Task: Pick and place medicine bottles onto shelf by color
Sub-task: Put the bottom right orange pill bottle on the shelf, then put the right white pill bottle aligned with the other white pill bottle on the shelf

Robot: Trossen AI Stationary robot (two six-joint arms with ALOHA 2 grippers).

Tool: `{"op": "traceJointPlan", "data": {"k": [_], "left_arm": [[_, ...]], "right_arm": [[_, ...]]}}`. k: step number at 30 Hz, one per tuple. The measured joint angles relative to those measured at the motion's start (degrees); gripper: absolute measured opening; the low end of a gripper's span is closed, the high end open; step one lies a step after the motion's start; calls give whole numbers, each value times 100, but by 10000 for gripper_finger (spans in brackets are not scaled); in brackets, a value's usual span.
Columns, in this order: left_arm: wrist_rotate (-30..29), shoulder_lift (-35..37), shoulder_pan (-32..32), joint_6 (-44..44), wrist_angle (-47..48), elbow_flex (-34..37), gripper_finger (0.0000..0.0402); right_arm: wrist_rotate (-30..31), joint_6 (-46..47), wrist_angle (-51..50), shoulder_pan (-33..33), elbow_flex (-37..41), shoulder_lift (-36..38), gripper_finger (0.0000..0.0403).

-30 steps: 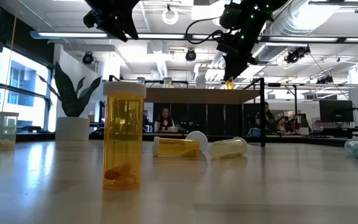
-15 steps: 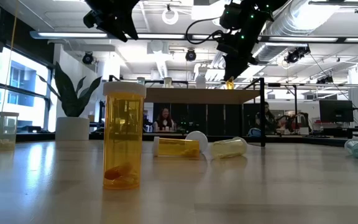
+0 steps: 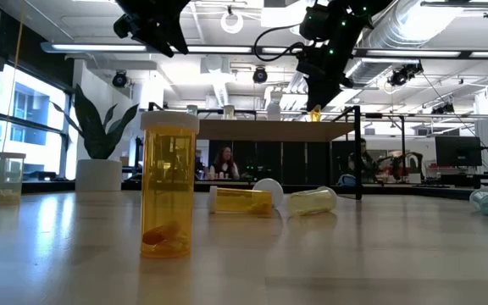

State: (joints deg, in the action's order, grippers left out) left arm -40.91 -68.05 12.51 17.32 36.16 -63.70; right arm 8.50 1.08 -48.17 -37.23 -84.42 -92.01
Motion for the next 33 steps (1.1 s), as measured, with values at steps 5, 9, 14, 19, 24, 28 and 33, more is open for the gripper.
{"op": "traceJointPlan", "data": {"k": [5,9,14,19,24,28,33], "left_arm": [[1,0,0,0,0,0,230],[5,0,0,0,0,0,230],[74,0,0,1,4,0,230],[127,0,0,-65,4,0,230],[144,50,0,-343,3,0,230],[422,200,-15,-521,16,-2,230],[926,510,-15,-599,278,-4,230]], "right_arm": [[-1,15,73,0,0,51,162],[-17,17,33,0,-112,57,162],[-20,17,-130,1,-450,59,162],[-23,110,-604,13,-892,59,162],[-270,452,-1139,91,-1250,62,162],[-470,778,-1376,339,-1446,62,162],[-541,1314,-1477,845,-1562,62,162]]}}
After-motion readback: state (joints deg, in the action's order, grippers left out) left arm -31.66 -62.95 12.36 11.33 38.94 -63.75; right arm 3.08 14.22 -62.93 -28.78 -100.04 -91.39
